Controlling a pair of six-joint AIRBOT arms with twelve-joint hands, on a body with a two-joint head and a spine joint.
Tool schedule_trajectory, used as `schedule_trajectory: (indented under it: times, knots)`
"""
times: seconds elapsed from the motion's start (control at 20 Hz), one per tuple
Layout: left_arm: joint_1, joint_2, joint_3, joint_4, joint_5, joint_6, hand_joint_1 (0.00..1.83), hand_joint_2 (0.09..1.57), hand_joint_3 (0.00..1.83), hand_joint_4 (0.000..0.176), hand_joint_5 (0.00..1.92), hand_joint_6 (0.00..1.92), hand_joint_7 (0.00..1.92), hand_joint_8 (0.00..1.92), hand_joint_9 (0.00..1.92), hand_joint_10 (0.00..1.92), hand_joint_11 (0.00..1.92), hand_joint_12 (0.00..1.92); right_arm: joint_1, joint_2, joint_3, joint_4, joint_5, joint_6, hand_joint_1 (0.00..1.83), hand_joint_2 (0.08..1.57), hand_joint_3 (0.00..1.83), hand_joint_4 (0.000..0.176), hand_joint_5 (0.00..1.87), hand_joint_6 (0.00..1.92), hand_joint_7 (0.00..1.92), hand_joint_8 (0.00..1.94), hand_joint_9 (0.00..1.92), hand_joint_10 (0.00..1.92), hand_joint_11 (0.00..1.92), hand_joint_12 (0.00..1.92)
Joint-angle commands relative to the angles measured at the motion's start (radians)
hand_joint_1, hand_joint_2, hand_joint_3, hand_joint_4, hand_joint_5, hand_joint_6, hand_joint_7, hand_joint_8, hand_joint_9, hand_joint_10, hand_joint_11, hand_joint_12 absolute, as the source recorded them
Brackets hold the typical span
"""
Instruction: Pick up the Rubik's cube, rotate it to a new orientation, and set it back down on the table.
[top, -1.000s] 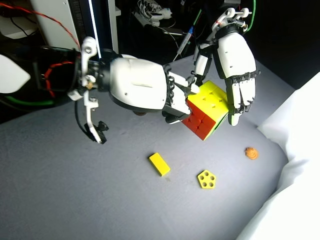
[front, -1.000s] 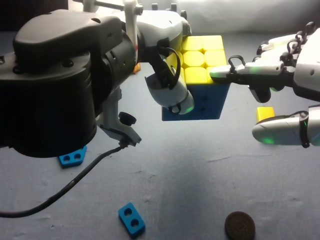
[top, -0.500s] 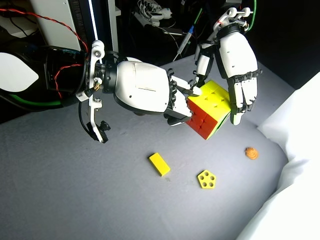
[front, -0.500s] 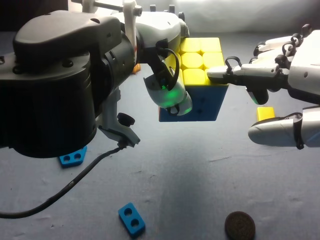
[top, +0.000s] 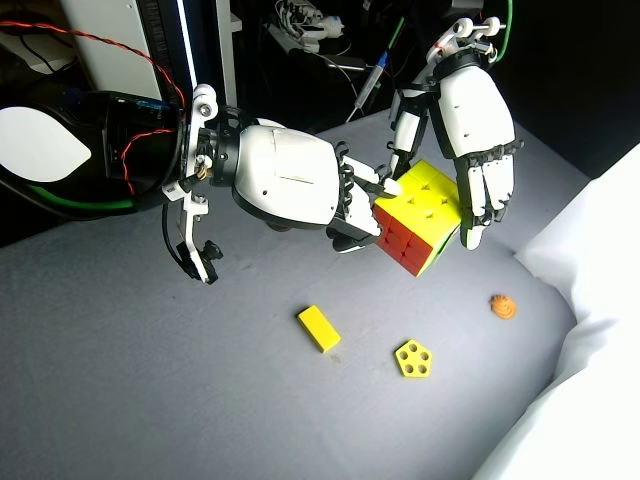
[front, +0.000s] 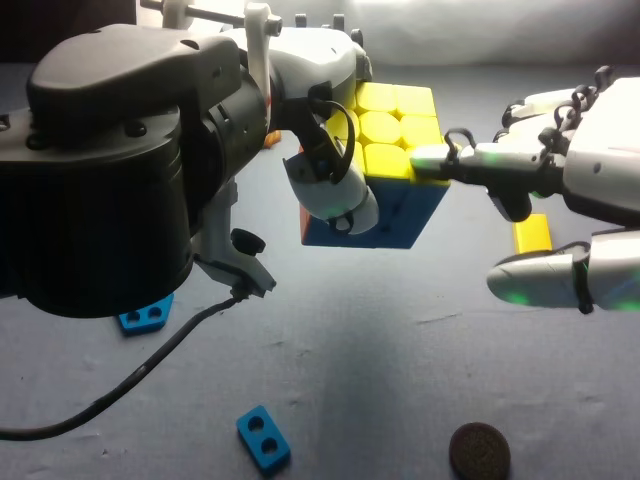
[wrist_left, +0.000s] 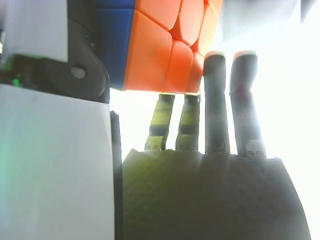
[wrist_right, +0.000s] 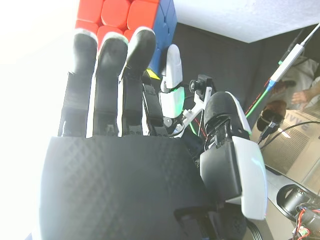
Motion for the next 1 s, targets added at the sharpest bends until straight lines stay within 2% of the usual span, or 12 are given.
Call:
schedule_trajectory:
  times: [0.0,0.05,0.4,0.5,0.55,0.7,0.95]
  knots:
    - [-0.019,0.007,-0.002,0.094,0.019,-0.019,1.06,1.28,0.0,0.0,0.65,1.49,0.17,1.84,0.23,1.92,0.28,1.92,0.002,-0.001,-0.007,0.009,0.068,-0.004,0.0,1.26,0.0,0.0,0.21,0.01,0.54,1.37,0.49,1.83,0.32,1.92]
    - [-0.019,0.008,-0.002,0.094,0.019,-0.019,1.05,1.3,0.01,0.0,0.62,1.53,0.16,1.86,0.22,1.92,0.28,1.92,0.0,-0.001,-0.009,0.009,0.068,-0.007,0.0,1.26,0.0,0.0,0.21,0.01,0.54,1.37,0.49,1.83,0.32,1.92]
    - [-0.019,0.008,-0.001,0.092,0.017,-0.019,1.06,1.3,0.0,0.0,0.64,1.51,0.15,1.91,0.25,1.92,0.32,1.92,-0.009,-0.001,-0.012,0.009,0.068,-0.011,0.0,1.27,0.0,0.0,0.19,0.0,0.52,1.4,0.46,1.88,0.32,1.92]
    - [-0.019,0.008,-0.002,0.092,0.017,-0.019,1.04,1.32,0.01,0.0,0.59,1.57,0.13,1.92,0.24,1.92,0.31,1.92,-0.009,-0.002,-0.012,0.009,0.068,-0.013,0.0,1.27,0.0,0.0,0.19,0.01,0.54,1.38,0.48,1.84,0.34,1.92]
    - [-0.019,0.008,-0.002,0.092,0.017,-0.019,1.02,1.34,0.01,0.0,0.56,1.62,0.1,1.92,0.22,1.92,0.3,1.92,-0.009,-0.007,-0.011,0.016,0.068,-0.027,0.0,1.27,0.0,0.0,0.19,0.01,0.55,1.37,0.49,1.83,0.34,1.92]
    - [-0.019,0.007,-0.001,0.09,0.017,-0.019,1.04,1.32,0.0,0.0,0.6,1.56,0.11,1.92,0.23,1.92,0.31,1.92,-0.01,-0.044,-0.011,0.111,0.059,-0.16,0.0,1.27,0.0,0.0,0.18,0.0,0.54,1.37,0.48,1.84,0.35,1.92]
    - [-0.019,0.008,0.0,0.09,0.017,-0.019,1.03,1.33,0.0,0.0,0.58,1.59,0.11,1.92,0.24,1.92,0.32,1.92,-0.008,-0.052,-0.01,0.134,0.056,-0.168,0.0,1.27,0.0,0.0,0.2,0.01,0.55,1.41,0.49,1.87,0.34,1.92]
